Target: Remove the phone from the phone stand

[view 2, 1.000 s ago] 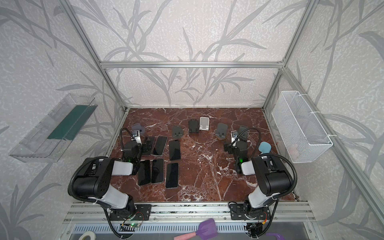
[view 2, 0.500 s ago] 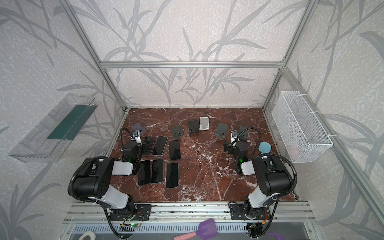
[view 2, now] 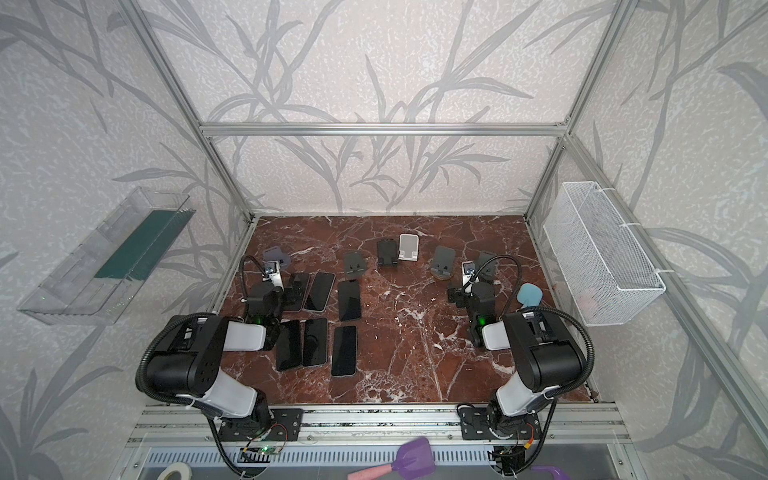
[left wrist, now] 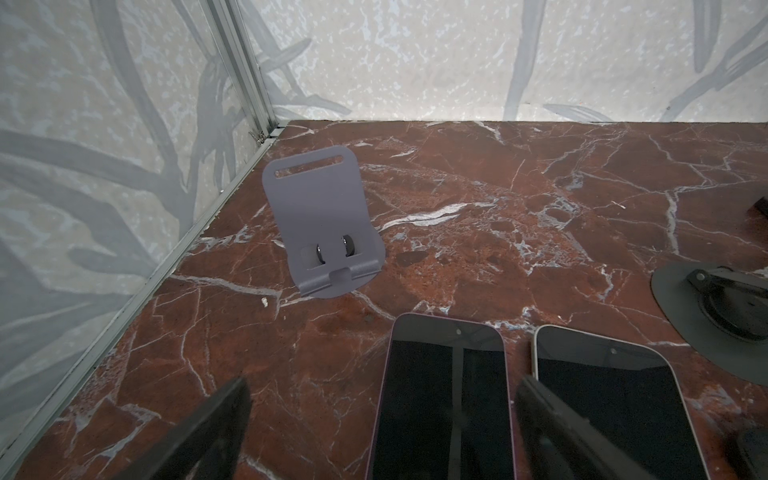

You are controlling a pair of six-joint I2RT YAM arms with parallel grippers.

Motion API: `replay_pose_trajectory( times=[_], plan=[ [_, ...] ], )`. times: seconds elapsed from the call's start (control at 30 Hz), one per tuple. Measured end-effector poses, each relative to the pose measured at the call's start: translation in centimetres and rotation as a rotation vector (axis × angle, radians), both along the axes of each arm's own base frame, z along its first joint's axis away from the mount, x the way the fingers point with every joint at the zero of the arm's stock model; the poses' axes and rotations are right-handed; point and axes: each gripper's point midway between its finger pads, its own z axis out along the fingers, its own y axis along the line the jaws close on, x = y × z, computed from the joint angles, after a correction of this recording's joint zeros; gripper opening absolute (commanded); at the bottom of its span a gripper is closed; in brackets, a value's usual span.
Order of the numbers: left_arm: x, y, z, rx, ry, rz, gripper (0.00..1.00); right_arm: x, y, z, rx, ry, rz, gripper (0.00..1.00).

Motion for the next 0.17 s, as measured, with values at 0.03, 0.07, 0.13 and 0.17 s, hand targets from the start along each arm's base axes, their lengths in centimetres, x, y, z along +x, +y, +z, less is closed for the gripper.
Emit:
replay_pose_trajectory(
  times=[0.03,0.07,0.13,0.17],
  plan=[
    [0.0,0.0,0.0,0.0,0.0,0.0,0.99,0.0,0.01,0.0,0.0,0.0,0.0,0.99],
    [0.0,0.0,0.0,0.0,0.0,0.0,0.99,0.0,-0.02,-0.01,0.0,0.0,0.0,0.99],
    [0.0,0.0,0.0,0.0,0.0,0.0,0.99,0.01,-0.03,-0.01,0.002,0.001,0.002,0.99],
    [0.0,0.0,0.0,0.0,0.0,0.0,0.99,0.01,-0.05,-0.02,0.003,0.001,0.003,0.99]
  ],
)
